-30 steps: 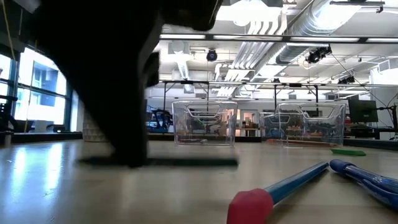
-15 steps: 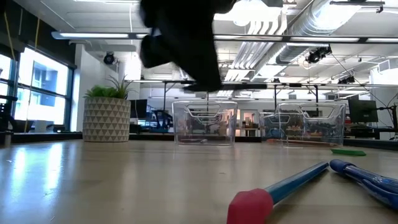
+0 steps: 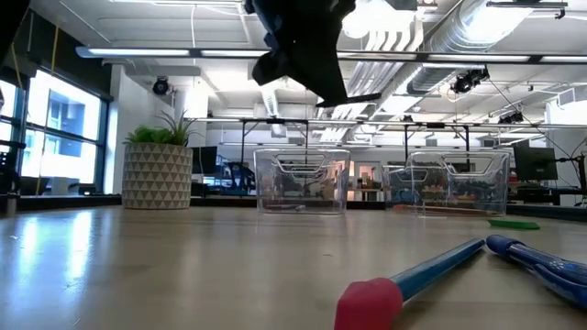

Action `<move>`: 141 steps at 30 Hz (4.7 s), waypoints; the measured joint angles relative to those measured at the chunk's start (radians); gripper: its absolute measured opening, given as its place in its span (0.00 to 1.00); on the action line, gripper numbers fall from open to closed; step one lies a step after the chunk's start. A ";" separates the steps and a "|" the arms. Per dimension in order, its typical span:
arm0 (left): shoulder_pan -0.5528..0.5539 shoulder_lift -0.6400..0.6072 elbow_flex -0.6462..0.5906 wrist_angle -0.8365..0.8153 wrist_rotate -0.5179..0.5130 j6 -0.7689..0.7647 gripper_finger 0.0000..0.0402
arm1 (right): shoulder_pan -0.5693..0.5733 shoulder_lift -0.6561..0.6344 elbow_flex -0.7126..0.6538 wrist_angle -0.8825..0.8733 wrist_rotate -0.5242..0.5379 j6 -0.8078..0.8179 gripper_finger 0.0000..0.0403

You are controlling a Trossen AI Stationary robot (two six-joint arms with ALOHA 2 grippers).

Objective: Sort crayons/erasers/pens/pencils in bins
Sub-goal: Put the dark green crayon into the top left transparent bin, then put the dark green eraser into the bottom left transparent bin

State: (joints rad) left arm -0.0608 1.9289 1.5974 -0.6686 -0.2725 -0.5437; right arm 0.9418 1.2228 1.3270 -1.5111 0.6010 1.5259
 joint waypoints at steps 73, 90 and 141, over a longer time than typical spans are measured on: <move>0.623 -0.068 -0.308 0.217 0.351 0.514 0.17 | -0.598 0.322 0.000 0.080 -0.269 0.044 0.28; 0.630 -0.068 -0.094 0.083 0.351 0.637 0.22 | -0.740 0.266 -0.006 -0.055 -0.246 -0.139 0.28; 0.595 -0.560 -0.388 -0.136 0.363 0.498 0.21 | -0.818 0.341 -0.575 0.697 -0.548 -0.166 0.45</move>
State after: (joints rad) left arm 0.5346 1.3685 1.2095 -0.8042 0.0906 -0.0456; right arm 0.1242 1.5638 0.7517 -0.8144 0.0528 1.3602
